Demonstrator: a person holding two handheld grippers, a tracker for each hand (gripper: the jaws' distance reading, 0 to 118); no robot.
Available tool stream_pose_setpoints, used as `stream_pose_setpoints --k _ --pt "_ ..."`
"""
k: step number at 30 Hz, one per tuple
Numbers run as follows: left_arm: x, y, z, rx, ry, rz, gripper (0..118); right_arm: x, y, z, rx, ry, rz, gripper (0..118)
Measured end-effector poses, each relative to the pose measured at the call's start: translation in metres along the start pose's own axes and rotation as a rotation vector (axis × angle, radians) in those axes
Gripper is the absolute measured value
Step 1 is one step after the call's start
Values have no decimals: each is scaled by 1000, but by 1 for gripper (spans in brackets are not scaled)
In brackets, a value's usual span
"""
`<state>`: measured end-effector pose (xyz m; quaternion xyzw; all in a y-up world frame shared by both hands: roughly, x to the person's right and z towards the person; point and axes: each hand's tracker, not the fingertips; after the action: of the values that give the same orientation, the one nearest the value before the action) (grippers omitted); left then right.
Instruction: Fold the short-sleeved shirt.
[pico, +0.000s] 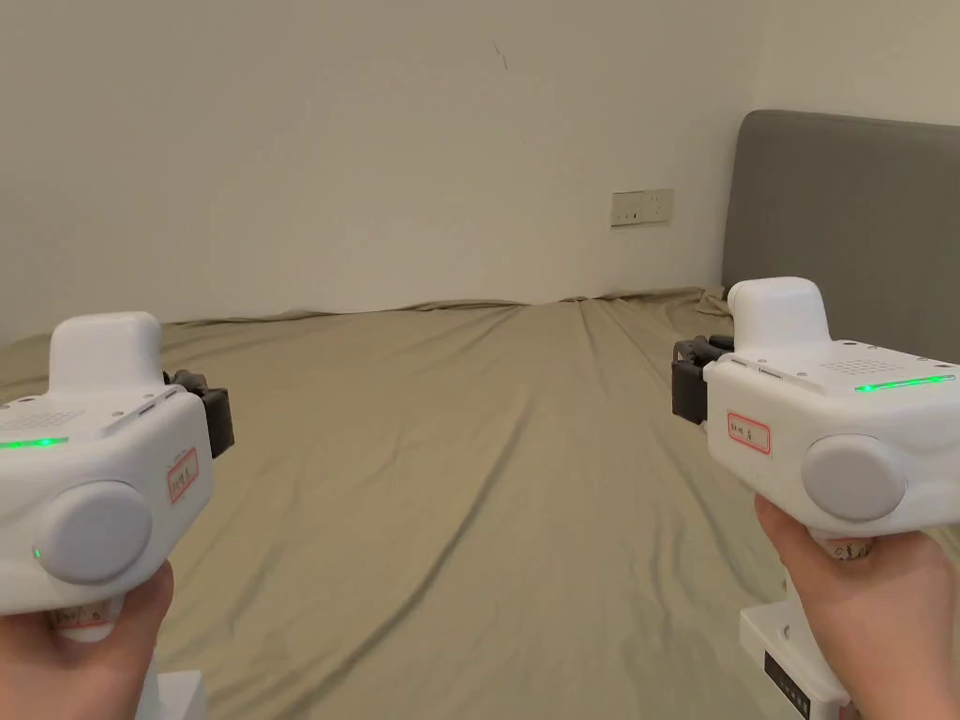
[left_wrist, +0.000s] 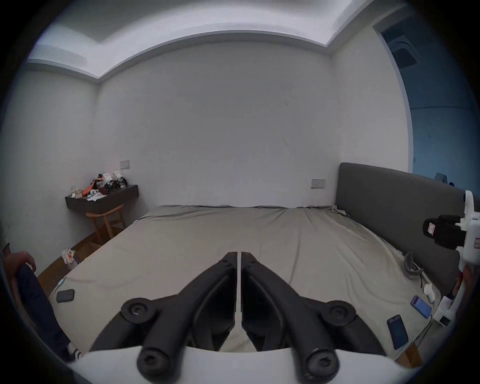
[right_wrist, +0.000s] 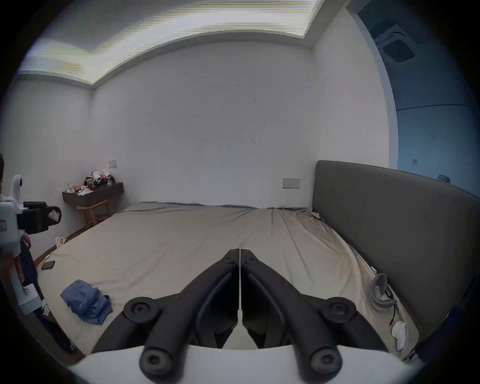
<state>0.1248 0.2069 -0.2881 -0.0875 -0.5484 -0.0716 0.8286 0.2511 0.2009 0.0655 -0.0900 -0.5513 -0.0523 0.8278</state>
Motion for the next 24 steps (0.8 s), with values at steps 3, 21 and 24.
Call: stream_pose_setpoints --k 3,21,24 --pt "-4 2 0 21 -3 51 78 -1 1 -5 14 -46 -2 118" --pt "6 3 -11 68 13 -31 118 2 0 -4 70 -79 15 118" --pt "6 3 -9 69 8 -37 118 1 0 -1 77 -94 32 118"
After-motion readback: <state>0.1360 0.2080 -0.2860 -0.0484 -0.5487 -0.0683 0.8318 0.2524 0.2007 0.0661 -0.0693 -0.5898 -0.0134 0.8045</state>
